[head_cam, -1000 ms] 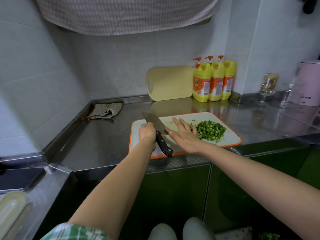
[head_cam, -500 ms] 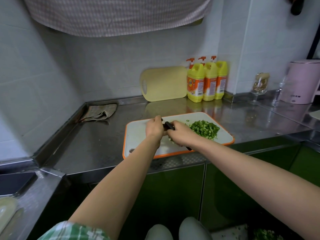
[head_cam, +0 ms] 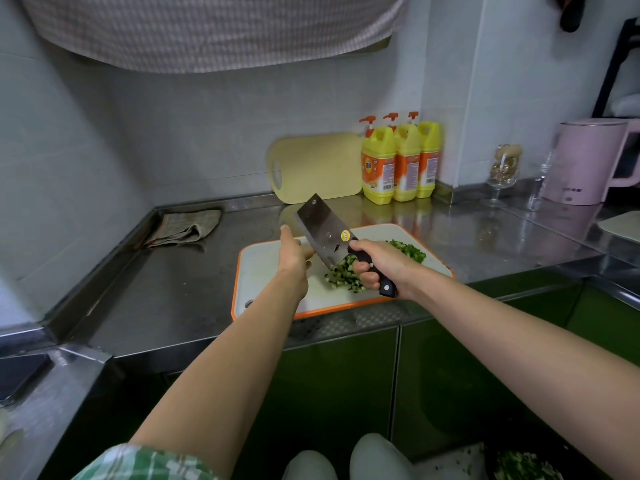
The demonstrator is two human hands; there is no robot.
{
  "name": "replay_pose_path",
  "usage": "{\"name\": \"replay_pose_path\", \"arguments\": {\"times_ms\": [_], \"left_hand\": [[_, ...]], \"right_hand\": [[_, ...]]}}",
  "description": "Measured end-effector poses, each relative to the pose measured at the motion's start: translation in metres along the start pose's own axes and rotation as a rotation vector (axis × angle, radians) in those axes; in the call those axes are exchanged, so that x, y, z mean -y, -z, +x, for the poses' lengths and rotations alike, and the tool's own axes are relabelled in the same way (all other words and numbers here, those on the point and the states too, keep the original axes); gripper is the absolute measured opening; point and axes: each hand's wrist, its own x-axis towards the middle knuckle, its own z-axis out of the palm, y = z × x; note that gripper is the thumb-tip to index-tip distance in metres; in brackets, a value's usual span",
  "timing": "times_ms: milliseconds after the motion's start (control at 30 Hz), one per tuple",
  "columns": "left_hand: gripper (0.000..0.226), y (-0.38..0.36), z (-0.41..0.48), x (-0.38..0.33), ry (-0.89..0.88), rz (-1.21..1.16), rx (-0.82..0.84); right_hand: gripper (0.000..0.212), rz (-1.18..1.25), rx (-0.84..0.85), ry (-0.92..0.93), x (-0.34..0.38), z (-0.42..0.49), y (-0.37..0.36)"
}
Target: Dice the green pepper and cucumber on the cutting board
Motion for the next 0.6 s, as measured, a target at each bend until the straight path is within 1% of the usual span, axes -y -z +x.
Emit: {"name": "replay_pose_path", "arguments": {"times_ms": [67,200,267,333,400,433,500,533,600], "left_hand": [[0.069,0.000,-0.001,-0.001,-0.004,-0.003,-0.009],[0.066,0.008,-0.001,-0.001,-0.060,-0.047,0.007],[0.061,0.010,-0.002,0.000,-0.110,0.011,0.020],[0.057,0.010,-0.005,0.002,-0.199,0.183,0.052],[0.049,0.008,-0.007,0.007,-0.387,0.421,0.108],[0.048,0.008,-0.008,0.010,-0.516,0.603,0.149],[0.052,0.008,-0.008,0.022,-0.728,0.991,0.247],[0.055,0.009,-0.008,0.027,-0.776,1.100,0.277],[0.051,0.012,-0.006,0.033,-0.782,1.187,0.252]], "right_hand": [[0.014,-0.007,-0.030,-0.001,0.000,0.002,0.000],[0.013,0.008,-0.118,-0.002,-0.001,0.004,0.003],[0.013,0.018,-0.138,0.001,-0.001,0.004,0.004],[0.013,0.026,-0.146,-0.007,-0.001,0.005,0.003],[0.013,0.058,-0.154,-0.019,0.000,0.007,0.001],[0.014,0.085,-0.157,-0.022,0.000,0.008,-0.001],[0.016,0.129,-0.159,-0.013,0.001,0.012,-0.003],[0.019,0.142,-0.160,-0.008,0.002,0.013,-0.004],[0.021,0.175,-0.172,-0.012,0.003,0.014,-0.004]]}}
